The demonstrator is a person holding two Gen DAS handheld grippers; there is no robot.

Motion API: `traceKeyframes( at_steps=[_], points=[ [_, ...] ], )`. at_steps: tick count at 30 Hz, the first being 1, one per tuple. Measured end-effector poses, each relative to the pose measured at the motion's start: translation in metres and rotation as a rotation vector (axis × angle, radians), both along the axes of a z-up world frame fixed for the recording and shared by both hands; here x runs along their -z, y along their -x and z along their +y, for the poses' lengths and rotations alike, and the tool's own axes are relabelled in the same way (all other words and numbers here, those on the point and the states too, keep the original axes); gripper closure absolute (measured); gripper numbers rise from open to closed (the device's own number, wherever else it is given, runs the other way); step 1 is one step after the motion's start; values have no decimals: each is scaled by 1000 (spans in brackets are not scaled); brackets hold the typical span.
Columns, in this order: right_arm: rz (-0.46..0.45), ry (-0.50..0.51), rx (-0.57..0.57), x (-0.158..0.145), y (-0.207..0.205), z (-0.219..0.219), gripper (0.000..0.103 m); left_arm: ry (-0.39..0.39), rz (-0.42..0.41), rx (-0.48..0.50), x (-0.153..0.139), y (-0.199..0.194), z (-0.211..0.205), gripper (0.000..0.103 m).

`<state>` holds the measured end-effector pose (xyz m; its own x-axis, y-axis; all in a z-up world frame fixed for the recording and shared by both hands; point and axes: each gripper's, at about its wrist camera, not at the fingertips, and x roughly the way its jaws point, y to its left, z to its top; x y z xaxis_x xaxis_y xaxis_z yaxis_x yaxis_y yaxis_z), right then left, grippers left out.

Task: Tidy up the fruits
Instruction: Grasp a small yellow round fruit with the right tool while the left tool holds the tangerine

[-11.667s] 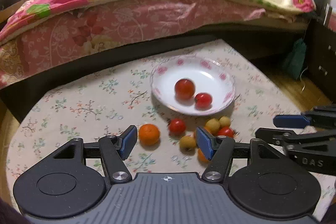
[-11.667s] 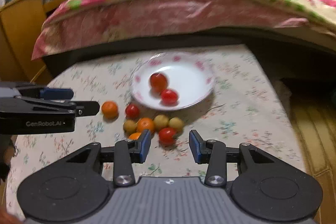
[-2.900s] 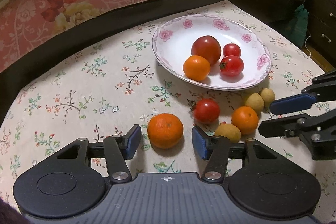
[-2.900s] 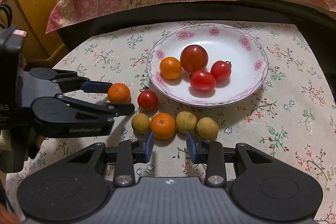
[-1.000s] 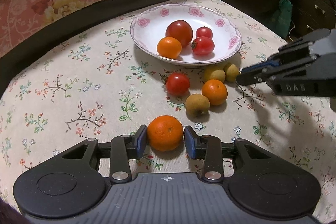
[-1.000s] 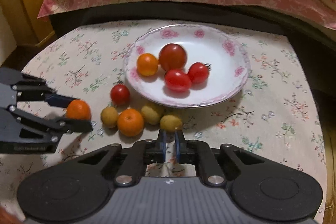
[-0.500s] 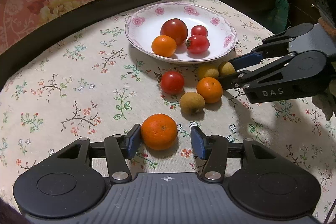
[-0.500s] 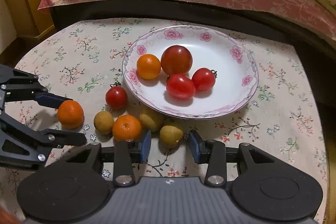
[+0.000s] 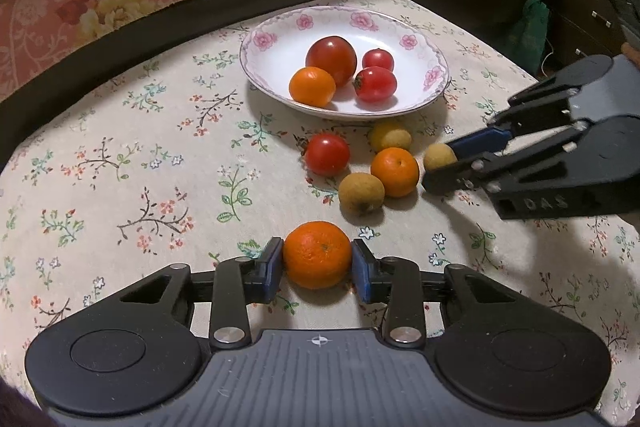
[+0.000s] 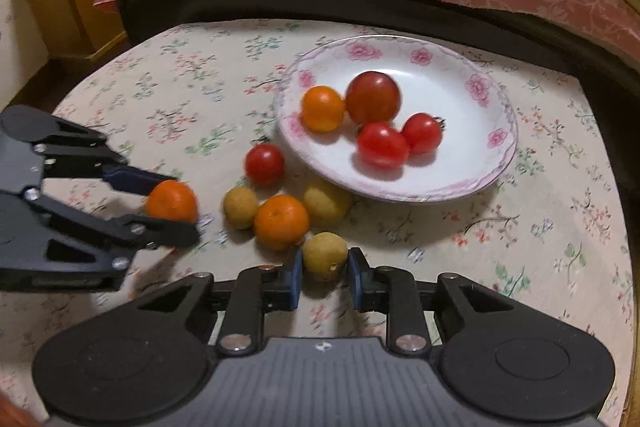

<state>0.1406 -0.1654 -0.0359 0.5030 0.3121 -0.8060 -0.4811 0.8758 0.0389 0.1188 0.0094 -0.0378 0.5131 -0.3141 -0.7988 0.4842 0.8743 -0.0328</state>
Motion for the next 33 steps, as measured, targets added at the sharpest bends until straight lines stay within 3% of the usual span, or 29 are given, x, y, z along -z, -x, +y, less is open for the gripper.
traceKeyframes(
  at_steps=[7, 14, 18, 24, 29, 31, 33],
  points=[
    [9, 20, -35, 4, 14, 6, 78, -17, -6, 29, 0, 5, -7, 58],
    [2, 23, -38, 5, 17, 4, 78, -40, -1, 42, 1, 7, -11, 47],
    [-6, 31, -29, 1, 14, 4, 70, -46, -3, 45, -1, 9, -12, 43],
    [3, 27, -22, 3, 15, 2, 69, -51, 2, 32, 2, 10, -5, 41],
    [-7, 14, -25, 5, 19, 1, 69, -44, 5, 15, 1, 10, -5, 45],
    [-8, 24, -26, 5, 19, 1, 70, -44, 5, 20, 0, 9, -7, 55],
    [-10, 30, -22, 5, 19, 1, 74, -39, 6, 12, 0, 9, -8, 59]
  ],
)
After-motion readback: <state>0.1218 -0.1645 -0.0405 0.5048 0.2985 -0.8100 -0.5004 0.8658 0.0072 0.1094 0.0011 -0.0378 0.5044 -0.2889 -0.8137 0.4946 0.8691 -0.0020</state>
